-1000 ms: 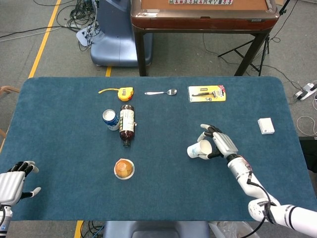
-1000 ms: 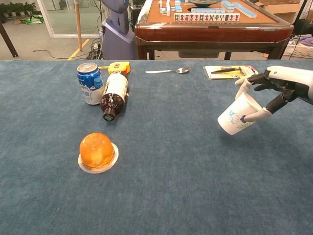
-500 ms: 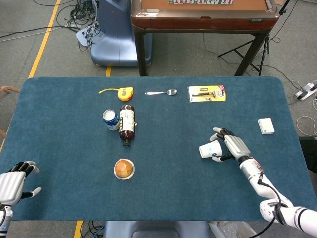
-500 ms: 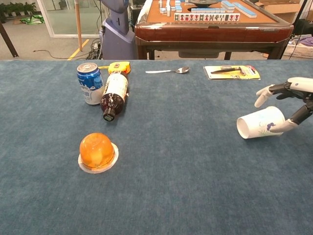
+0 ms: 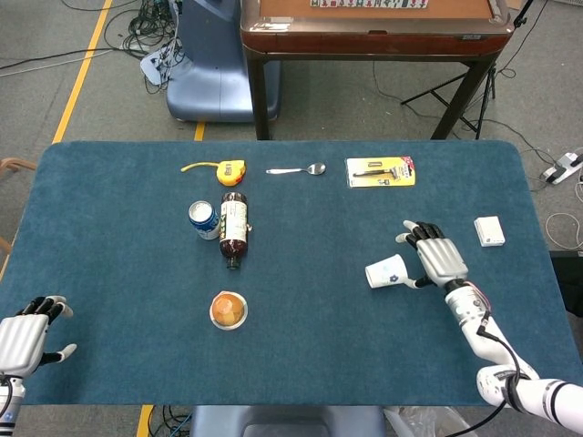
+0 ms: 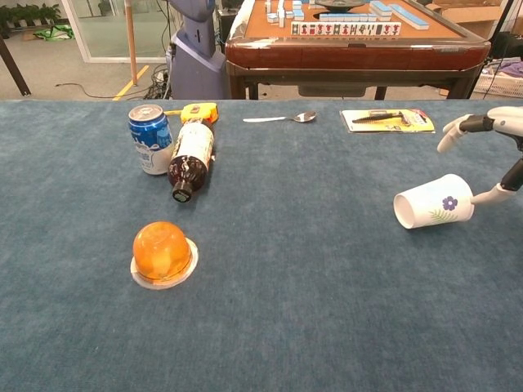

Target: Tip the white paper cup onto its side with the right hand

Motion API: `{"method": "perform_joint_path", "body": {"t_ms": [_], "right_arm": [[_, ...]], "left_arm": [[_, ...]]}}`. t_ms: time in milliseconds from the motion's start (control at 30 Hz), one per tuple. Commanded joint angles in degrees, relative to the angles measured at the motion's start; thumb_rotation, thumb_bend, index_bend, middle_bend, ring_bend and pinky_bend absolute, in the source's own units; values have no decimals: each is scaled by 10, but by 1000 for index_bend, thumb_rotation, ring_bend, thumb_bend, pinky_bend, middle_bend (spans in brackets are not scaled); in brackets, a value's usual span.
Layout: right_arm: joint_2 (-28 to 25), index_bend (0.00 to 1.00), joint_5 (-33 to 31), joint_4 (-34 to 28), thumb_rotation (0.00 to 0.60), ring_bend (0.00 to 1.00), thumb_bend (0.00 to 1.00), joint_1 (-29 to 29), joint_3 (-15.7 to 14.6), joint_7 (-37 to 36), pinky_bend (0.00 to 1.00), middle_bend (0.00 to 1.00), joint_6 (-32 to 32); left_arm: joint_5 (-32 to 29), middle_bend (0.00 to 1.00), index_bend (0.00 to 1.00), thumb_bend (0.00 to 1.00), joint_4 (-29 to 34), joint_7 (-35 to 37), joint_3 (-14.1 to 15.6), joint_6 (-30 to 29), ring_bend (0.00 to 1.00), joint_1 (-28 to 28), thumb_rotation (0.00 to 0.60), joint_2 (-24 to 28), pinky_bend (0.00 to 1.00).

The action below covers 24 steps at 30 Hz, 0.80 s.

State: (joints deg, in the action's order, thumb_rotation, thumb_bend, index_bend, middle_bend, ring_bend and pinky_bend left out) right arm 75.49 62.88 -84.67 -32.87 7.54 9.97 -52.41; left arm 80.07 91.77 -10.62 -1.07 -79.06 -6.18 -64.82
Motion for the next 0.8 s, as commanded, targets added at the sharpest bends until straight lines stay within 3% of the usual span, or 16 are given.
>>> {"method": "perform_joint_path", "body": {"t_ms": [33, 267, 800], "right_arm": [[5, 256, -40, -45, 600, 0, 76, -23, 1, 119, 57, 64, -33], [7, 256, -74, -88, 600, 0, 77, -42, -12, 216, 50, 64, -40], [42, 303, -115, -87, 600, 0, 77, -65, -35, 278, 31, 64, -42]], "left_arm": [[1, 290, 421, 87, -1, 1, -1, -2, 216, 0, 600, 0, 410], [1, 291, 421, 87, -2, 8, -2, -6, 217, 2, 600, 3, 411], [2, 291, 421, 87, 2, 10, -3, -10, 217, 4, 600, 7, 411]]}}
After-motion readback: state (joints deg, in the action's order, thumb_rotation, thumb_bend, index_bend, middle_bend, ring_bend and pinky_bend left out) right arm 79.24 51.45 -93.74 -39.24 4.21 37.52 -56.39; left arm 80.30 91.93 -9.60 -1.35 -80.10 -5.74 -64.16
